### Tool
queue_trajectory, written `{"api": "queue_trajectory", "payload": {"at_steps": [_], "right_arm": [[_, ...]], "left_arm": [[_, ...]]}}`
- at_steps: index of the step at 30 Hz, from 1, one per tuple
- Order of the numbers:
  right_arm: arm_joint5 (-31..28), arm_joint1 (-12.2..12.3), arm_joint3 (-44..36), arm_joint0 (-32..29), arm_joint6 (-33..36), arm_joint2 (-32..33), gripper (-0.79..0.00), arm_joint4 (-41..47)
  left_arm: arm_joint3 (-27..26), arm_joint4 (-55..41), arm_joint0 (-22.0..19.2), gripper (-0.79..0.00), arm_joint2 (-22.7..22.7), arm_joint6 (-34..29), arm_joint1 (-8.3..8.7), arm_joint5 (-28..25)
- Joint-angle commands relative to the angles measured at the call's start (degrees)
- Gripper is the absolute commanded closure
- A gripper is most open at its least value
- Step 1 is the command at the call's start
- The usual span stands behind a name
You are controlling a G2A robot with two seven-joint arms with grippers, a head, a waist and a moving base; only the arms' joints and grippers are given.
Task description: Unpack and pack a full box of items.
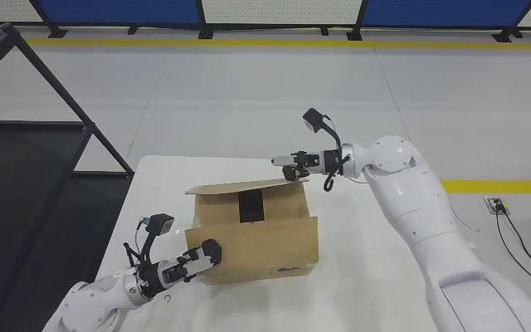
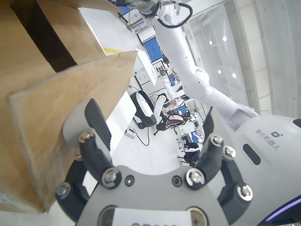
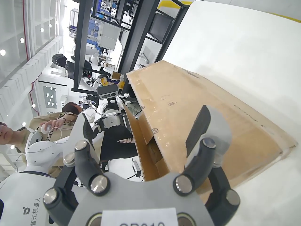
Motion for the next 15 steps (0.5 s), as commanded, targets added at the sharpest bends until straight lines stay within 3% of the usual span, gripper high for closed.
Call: {"api": "queue_trajectory", "payload": {"at_steps": [1,4,9,15], "right_arm": [[0.84,0.07,-1.6,-1.16,-1.44,-0.03,-0.785,-0.04],[4.77,0.48,-4.31,-2.77,0.3,0.73,-0.785,2.13],[19.22,1.21,-7.18,-4.65,1.12,2.46,-0.785,6.02],[29.74,2.19,-11.68,-8.14,3.46,4.46,-0.785,10.38]], "left_arm": [[-0.34,0.79,-0.45,-0.785,0.45,0.81,-0.11,0.23],[-0.93,3.51,-1.1,-0.785,0.98,2.3,-0.24,0.73],[-2.89,10.47,-1.24,-0.785,1.93,7.74,-0.57,2.41],[-3.56,17.73,-2.62,-0.785,3.58,12.63,-1.01,5.51]]}}
